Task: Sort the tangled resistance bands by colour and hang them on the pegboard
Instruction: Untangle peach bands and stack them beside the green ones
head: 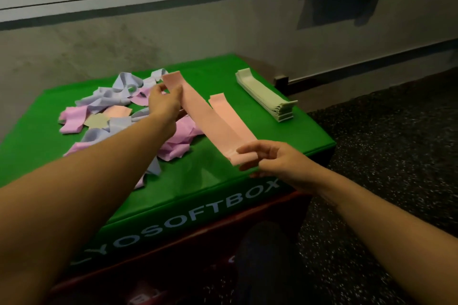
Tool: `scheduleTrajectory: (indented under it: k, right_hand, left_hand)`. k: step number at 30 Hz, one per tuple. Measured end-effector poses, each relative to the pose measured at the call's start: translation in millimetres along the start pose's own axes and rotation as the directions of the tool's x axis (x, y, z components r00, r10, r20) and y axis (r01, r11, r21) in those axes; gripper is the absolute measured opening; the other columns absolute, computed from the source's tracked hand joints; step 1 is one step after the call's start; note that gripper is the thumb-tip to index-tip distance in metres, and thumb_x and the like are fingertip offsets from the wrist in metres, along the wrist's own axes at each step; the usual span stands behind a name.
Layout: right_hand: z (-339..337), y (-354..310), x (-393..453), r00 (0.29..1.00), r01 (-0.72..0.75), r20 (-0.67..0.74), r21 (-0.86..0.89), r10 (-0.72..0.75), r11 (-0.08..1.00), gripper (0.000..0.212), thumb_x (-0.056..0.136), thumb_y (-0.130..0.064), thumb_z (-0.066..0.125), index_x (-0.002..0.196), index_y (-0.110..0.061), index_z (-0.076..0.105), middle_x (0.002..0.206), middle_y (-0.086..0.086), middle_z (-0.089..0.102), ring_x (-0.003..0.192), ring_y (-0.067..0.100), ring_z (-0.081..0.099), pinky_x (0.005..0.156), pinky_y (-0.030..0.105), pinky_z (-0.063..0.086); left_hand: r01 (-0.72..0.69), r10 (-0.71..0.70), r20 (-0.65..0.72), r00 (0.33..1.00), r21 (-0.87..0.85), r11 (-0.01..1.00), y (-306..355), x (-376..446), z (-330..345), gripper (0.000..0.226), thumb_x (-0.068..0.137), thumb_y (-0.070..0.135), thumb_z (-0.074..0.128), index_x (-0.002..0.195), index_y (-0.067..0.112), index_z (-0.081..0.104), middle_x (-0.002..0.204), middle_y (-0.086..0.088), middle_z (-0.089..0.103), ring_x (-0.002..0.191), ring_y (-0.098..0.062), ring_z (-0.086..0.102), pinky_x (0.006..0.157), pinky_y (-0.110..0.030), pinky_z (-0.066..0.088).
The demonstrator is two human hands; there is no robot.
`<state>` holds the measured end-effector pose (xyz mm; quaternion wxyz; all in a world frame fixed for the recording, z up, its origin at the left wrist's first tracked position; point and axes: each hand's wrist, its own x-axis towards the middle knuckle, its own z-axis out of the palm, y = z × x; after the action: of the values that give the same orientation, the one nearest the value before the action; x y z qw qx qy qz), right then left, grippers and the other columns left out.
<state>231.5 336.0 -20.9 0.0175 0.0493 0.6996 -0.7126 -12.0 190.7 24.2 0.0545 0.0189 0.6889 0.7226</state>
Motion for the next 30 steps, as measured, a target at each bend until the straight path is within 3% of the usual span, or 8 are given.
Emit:
scheduleTrajectory:
  k: [3,8,10,13,16,21,26,30]
  right_hand:
    - [-13,-2,8,0.993,0.119,0.035,-0.161,-0.114,0.980,0.035,0.086,0.015,0.061,0.110,-0.011,0.065,0.102,0.002,0.072,0.095,0.009,0.069,0.088,0.024,0.056]
    - [-46,7,40,0.921,0.259,-0.105,-0.554,-0.375,0.791,0.013,0.082,-0.023,0.078,0.094,-0.018,0.078,0.099,-0.006,0.062,0.096,0.012,0.061,0.084,0.025,0.052]
    - [-59,11,51,0.881,0.299,-0.089,-0.657,-0.465,0.692,0.014,0.085,-0.029,0.075,0.098,-0.022,0.077,0.105,-0.010,0.056,0.101,0.007,0.053,0.088,0.019,0.045]
    - [-73,18,65,0.840,0.357,-0.027,-0.725,-0.542,0.589,0.022,0.088,-0.029,0.071,0.109,-0.023,0.074,0.100,-0.009,0.069,0.093,0.008,0.059,0.080,0.025,0.050]
    - [-81,25,75,0.813,0.393,0.040,-0.774,-0.581,0.497,0.022,0.086,-0.023,0.075,0.108,-0.021,0.075,0.095,-0.010,0.072,0.089,0.011,0.060,0.078,0.035,0.053]
    - [-86,39,83,0.825,0.409,0.176,-0.841,-0.537,0.353,0.017,0.086,-0.037,0.067,0.098,-0.027,0.076,0.096,-0.012,0.066,0.091,0.014,0.054,0.079,0.044,0.049]
    - [-85,48,84,0.870,0.406,0.232,-0.839,-0.435,0.364,0.017,0.087,-0.038,0.066,0.097,-0.029,0.075,0.097,-0.013,0.062,0.092,0.008,0.050,0.081,0.040,0.047]
    - [-86,48,83,0.879,0.402,0.211,-0.811,-0.427,0.425,0.019,0.087,-0.039,0.067,0.096,-0.026,0.077,0.096,-0.011,0.061,0.092,0.008,0.053,0.083,0.037,0.047]
  left_hand:
    - [-0.014,0.014,0.017,1.000,0.032,0.999,-7,18,16,0.033,0.099,0.018,0.059,0.129,0.020,0.047,0.113,-0.007,0.062,0.086,-0.018,0.067,0.055,-0.029,0.058]
    - [0.012,-0.019,0.067,0.998,0.104,0.994,-17,53,47,0.017,0.100,0.022,0.056,0.116,0.018,0.053,0.110,-0.011,0.064,0.086,-0.022,0.069,0.050,-0.027,0.055]
    - [0.011,-0.022,0.085,0.996,0.120,0.993,-23,66,58,0.015,0.099,0.022,0.058,0.113,0.018,0.054,0.112,-0.010,0.065,0.092,-0.023,0.069,0.058,-0.030,0.058]
    - [0.002,-0.022,0.132,0.991,0.153,0.988,-33,84,75,0.009,0.097,0.017,0.061,0.106,0.017,0.058,0.116,-0.011,0.065,0.100,-0.023,0.067,0.075,-0.036,0.060]
    - [-0.011,-0.027,0.185,0.982,0.199,0.980,-43,95,88,0.010,0.095,0.014,0.064,0.100,0.020,0.057,0.108,-0.008,0.065,0.091,-0.021,0.066,0.070,-0.030,0.059]
    - [-0.161,0.098,0.193,0.976,0.346,0.924,-60,109,100,0.014,0.095,0.017,0.064,0.108,0.015,0.061,0.091,0.002,0.061,0.071,-0.006,0.054,0.051,-0.010,0.043]
    - [-0.175,0.104,0.183,0.978,0.429,0.886,-77,126,98,0.017,0.094,0.018,0.067,0.109,0.013,0.063,0.104,-0.003,0.062,0.095,-0.017,0.058,0.083,-0.029,0.053]
    - [-0.223,0.098,0.240,0.966,0.579,0.784,-86,130,97,0.032,0.092,0.027,0.070,0.121,0.015,0.064,0.124,-0.003,0.059,0.099,-0.017,0.058,0.082,-0.029,0.050]
